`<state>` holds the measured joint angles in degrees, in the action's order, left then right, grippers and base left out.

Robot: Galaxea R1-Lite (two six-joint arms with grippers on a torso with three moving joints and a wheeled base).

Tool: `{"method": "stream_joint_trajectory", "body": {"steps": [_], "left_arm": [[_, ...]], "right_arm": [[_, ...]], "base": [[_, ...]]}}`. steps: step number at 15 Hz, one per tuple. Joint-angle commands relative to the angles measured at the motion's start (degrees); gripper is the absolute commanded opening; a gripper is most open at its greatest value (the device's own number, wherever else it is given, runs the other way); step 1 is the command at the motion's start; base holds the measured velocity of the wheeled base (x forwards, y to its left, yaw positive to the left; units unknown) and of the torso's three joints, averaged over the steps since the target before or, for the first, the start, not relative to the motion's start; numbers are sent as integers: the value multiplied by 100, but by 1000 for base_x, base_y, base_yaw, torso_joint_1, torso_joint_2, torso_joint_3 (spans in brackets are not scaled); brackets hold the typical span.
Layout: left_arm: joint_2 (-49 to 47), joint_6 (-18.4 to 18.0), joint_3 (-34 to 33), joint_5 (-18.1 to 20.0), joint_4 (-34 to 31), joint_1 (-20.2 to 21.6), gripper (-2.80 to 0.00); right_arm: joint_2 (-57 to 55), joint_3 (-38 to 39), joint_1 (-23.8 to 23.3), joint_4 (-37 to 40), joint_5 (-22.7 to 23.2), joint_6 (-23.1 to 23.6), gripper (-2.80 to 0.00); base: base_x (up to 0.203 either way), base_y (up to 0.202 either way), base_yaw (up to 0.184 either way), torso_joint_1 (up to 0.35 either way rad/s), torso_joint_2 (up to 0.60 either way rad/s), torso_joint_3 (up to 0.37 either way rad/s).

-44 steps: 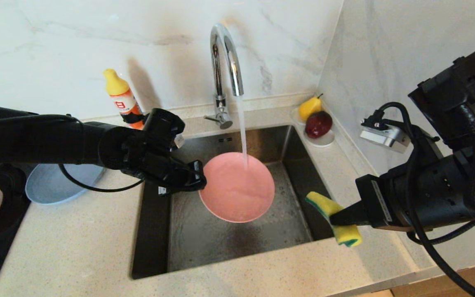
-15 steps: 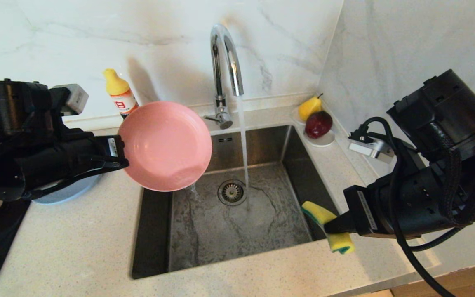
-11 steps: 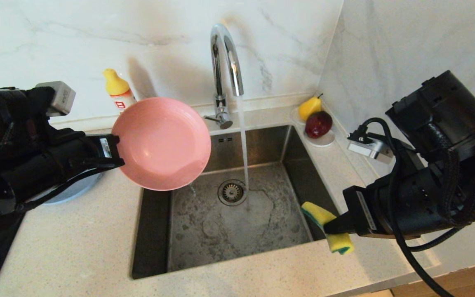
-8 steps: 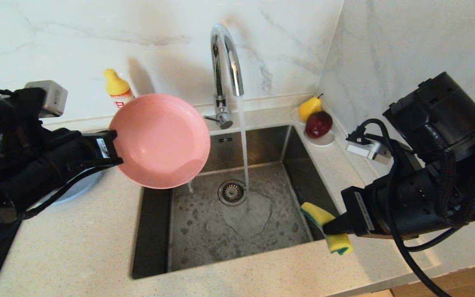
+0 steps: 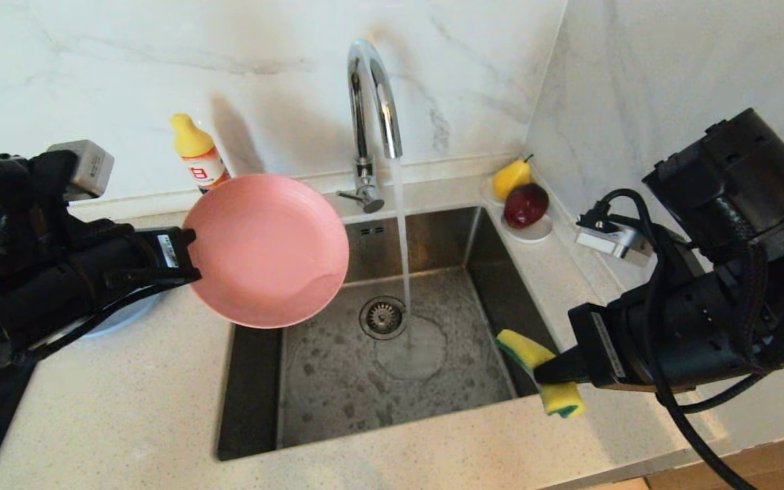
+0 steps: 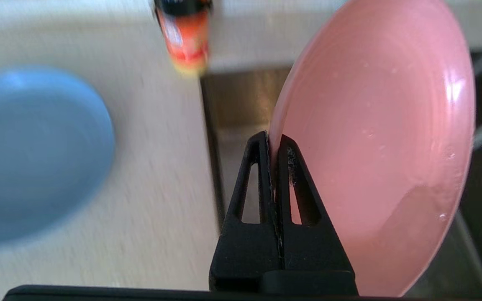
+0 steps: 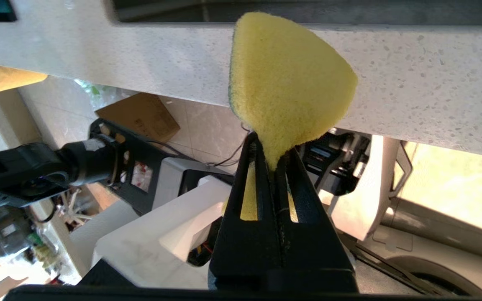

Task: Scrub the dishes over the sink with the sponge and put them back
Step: Wipe the plate

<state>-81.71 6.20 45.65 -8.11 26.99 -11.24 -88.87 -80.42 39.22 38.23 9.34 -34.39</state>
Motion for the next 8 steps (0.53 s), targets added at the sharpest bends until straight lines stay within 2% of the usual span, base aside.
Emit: {"method": "stream_joint_trajectory", "body": {"steps": [1,4,5,8], "left_arm": [[237,364,469,268,-1392,-3,-280],[521,824,1019,1343,-3228,-3,-280],[575,860,1038,1565,-3464,-10,-280],[680,865,784,1829,-3533,-203,-280]], "right_arm": [[103,-97,145,18,90,-15,-280],[64,-424,414,18,197,-15,-280],[18,-590,500,32,292,-15,-280],[-156,-1084,830,135,828,-23,-280]], "base": [[0,0,0,0,0,0],[0,0,0,0,0,0],[0,0,0,0,0,0],[0,0,0,0,0,0]]}}
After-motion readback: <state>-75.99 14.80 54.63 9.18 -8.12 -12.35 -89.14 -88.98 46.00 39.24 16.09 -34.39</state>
